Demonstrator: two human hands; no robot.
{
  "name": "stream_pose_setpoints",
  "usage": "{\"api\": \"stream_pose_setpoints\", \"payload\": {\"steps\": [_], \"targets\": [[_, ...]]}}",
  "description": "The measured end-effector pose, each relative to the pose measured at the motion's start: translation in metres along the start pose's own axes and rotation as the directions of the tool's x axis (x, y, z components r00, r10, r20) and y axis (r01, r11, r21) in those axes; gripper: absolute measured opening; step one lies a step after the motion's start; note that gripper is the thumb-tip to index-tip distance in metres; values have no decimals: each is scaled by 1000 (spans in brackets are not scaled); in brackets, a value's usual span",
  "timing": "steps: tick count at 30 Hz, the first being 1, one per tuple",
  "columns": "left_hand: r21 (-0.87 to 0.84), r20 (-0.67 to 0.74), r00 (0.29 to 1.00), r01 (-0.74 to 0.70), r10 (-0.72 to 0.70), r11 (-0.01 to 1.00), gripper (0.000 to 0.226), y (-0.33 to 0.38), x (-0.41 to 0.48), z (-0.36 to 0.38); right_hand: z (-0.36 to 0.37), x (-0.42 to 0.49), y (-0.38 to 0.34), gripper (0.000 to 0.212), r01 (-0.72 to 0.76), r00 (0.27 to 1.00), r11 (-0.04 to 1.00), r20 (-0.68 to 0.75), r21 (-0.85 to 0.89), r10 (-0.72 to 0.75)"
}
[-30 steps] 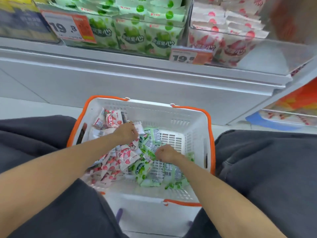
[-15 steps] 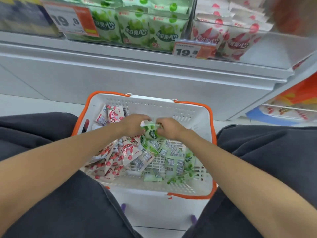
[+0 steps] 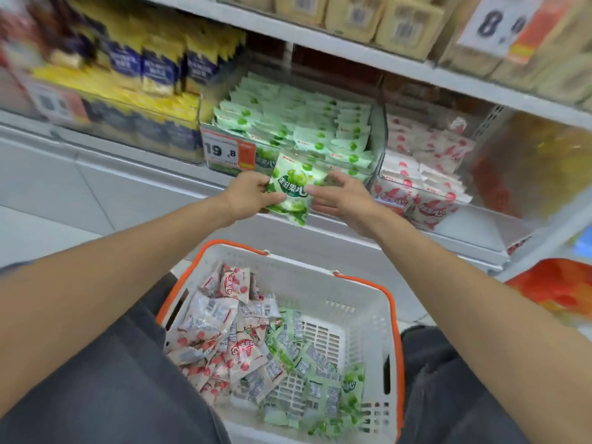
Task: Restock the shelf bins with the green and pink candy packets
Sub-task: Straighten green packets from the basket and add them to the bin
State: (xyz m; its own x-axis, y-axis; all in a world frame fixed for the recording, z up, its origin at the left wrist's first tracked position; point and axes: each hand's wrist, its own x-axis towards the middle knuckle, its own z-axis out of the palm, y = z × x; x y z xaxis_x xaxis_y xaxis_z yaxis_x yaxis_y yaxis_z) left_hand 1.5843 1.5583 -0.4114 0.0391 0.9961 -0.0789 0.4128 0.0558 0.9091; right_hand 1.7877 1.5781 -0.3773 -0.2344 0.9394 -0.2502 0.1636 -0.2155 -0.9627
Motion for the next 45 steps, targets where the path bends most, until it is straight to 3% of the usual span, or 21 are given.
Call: {"api": "stream_pose_setpoints", "payload": {"steps": [2,4,6,8,10,12,15,18,23,29,33,39,45], "targets": [[-36,-39,999,-33,31,999,40,10,6,-14,12,11,-13,71,-19,999,1000,27,9,19],[-99,-105,993,-58,48,993,39,18,15,-21,23,22,-29,50,20,1000,999,20,-45,-19],[-48,-248,962,-127,111,991,45,29,26,-30,27,38,-49,55,59,997,998,-40,2,-58],[157,-408,884,-176,226,972,32,33,43,-48,29,63,-69,56,83,994,992,-85,98,-75],[442,-495,789,-133,365,887,25,28,67,-69,31,94,-88,68,104,987,985,-137,140,-85],[670,-461,725,-95,512,737,25,19,93,-83,34,140,-104,60,120,964,989,-248,88,-95],[807,-304,720,-152,624,570,35,7,114,-86,38,218,-122,64,169,923,983,-337,-78,-185],[841,-276,695,-159,664,517,44,0,120,-84,44,283,-128,78,206,896,944,-338,-257,-288],[868,-279,613,-168,739,467,37,-7,123,-81,86,303,-143,52,208,862,885,-350,-416,-367],[876,-295,537,-177,790,448,31,-7,125,-79,93,319,-127,59,196,787,802,-397,-564,-471],[873,-301,538,-177,788,454,33,-6,125,-77,90,318,-122,56,151,757,813,-462,-563,-461],[870,-308,543,-173,781,463,35,-6,124,-77,86,318,-117,39,225,707,843,-513,-489,-486],[863,-303,572,-176,762,474,36,-5,123,-77,78,317,-117,47,176,783,818,-426,-547,-453]]}}
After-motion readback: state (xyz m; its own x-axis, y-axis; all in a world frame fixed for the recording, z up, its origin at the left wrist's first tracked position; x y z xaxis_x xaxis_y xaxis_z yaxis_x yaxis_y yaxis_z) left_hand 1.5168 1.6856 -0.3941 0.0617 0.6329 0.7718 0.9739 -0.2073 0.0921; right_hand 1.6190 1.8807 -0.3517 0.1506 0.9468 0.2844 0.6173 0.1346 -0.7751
